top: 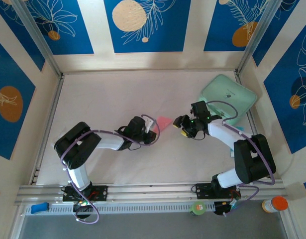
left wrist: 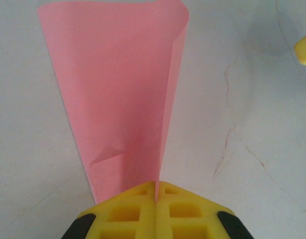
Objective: Fold a paper plane with a square sheet of paper (pick it up from the middle)
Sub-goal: Fold the wing for the fifth time at the center of the table.
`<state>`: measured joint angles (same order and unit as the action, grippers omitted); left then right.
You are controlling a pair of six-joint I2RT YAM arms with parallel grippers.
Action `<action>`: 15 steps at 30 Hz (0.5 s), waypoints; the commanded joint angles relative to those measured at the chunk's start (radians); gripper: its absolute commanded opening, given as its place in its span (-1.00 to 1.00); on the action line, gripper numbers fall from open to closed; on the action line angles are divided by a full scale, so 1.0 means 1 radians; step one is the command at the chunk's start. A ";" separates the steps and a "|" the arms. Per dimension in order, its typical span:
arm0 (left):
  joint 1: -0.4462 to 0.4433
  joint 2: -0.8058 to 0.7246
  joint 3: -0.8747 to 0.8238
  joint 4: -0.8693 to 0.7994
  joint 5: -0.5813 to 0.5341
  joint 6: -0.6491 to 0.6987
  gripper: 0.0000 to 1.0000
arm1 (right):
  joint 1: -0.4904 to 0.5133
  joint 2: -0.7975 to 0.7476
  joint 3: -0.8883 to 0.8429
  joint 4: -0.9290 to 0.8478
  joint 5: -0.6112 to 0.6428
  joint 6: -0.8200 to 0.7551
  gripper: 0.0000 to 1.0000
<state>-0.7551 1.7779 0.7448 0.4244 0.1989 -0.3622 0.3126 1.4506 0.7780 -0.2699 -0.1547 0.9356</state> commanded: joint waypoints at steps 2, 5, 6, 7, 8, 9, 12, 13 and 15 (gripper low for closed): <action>0.025 0.024 -0.002 0.038 0.073 -0.116 -1.00 | 0.030 0.054 0.010 0.054 -0.071 -0.103 0.13; 0.032 0.034 -0.005 0.044 0.088 -0.132 -0.98 | 0.049 0.093 0.027 0.065 -0.084 -0.123 0.12; 0.033 0.037 -0.005 0.044 0.092 -0.136 -0.97 | 0.054 0.106 0.036 0.059 -0.087 -0.129 0.11; 0.034 0.041 -0.005 0.041 0.095 -0.140 -0.95 | 0.058 0.120 0.047 0.054 -0.087 -0.134 0.11; 0.038 0.044 -0.005 0.039 0.101 -0.143 -0.93 | 0.064 0.134 0.057 0.050 -0.088 -0.139 0.10; 0.040 0.046 -0.005 0.039 0.106 -0.148 -0.91 | 0.068 0.143 0.066 0.046 -0.089 -0.142 0.09; 0.046 0.048 -0.005 0.027 0.109 -0.153 -0.86 | 0.080 0.168 0.081 0.036 -0.087 -0.143 0.09; 0.048 0.048 -0.004 0.019 0.110 -0.151 -0.85 | 0.080 0.175 0.084 0.035 -0.089 -0.143 0.09; 0.050 0.048 -0.004 0.011 0.115 -0.147 -0.83 | 0.082 0.187 0.093 0.035 -0.095 -0.142 0.08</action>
<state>-0.7193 1.8118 0.7444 0.4477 0.2848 -0.4992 0.3870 1.6196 0.8413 -0.2234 -0.2195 0.8143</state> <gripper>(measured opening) 0.082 0.543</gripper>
